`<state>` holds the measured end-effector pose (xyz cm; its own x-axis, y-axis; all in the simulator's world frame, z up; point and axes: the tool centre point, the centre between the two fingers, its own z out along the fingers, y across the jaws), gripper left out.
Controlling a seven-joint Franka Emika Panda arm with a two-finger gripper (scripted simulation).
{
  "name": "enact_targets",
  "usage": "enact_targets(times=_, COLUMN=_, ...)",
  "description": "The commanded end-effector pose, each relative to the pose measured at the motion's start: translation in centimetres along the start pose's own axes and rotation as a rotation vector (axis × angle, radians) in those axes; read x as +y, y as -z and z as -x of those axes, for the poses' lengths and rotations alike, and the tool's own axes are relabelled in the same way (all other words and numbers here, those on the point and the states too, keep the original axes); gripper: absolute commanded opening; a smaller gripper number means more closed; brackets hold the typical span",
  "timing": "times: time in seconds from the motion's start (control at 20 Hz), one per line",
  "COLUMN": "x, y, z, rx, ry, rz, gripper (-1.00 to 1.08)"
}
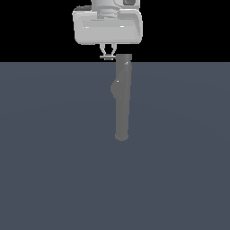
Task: Turn on the faucet by rotating a designated handle.
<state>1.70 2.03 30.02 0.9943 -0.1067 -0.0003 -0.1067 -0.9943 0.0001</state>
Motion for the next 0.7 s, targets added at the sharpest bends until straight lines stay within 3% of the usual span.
enact_targets(times=0.0, x=-0.2, y=0.0, z=0.8, rx=0.0, ry=0.0, rz=0.0, gripper=-1.0)
enact_targets(times=0.4, x=-1.0, y=0.0, z=3.4, rx=0.0, ry=0.0, rz=0.0, gripper=-1.0)
enact_targets(times=0.5, x=-0.6, y=0.0, z=2.6, rx=0.009, ry=-0.006, rz=0.0, gripper=-1.0)
enact_targets(times=0.65, x=-0.2, y=0.0, z=3.5, rx=0.007, ry=-0.005, rz=0.0, gripper=-1.0)
